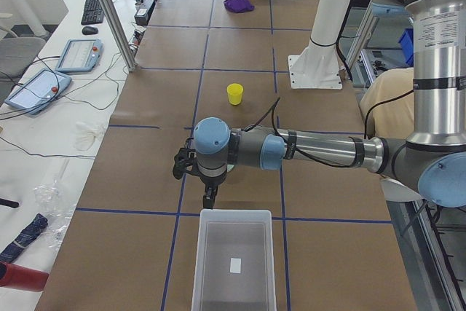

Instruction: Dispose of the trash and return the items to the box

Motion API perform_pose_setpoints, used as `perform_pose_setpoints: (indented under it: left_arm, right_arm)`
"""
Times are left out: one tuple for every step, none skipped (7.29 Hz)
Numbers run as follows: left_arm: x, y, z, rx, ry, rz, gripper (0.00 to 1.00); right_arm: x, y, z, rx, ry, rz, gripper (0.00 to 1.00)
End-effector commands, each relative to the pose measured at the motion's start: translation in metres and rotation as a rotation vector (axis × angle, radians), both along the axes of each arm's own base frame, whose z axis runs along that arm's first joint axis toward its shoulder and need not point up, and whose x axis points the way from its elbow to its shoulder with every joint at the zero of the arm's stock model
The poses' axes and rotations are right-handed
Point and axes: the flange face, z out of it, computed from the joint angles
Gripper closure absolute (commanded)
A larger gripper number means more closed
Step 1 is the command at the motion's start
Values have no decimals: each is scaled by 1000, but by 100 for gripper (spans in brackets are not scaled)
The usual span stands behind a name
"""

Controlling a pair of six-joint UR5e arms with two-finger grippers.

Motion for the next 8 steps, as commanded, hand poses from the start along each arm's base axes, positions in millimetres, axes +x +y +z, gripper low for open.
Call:
perform_pose_setpoints:
  left_arm:
    - [0,-1,-1,8,0,4,0]
    - [0,-2,-6,14,2,0,0]
    - [2,-6,-10,49,2,4,0]
    - [2,-11,-19,140,2,3,0]
    - [3,-14,-32,243,4,10,0]
    - [8,-23,-46,331,5,21,0]
    - [9,-38,-64,469,8,15,0]
    - [10,-40,-70,593,5,16,0]
  right_arm:
    - [0,-1,0,1,0,0,0]
    - [0,0,-1,1,0,0,0]
    - [0,-1,-3,6,-1,0,0]
    - [0,-2,-8,14,-3,1,0]
    - [-2,-4,-22,38,-6,4,0]
    - [-1,-8,-50,141,-13,10,0]
    - [-2,-16,-69,256,-16,11,0]
    - [-2,-32,-90,346,-29,16,0]
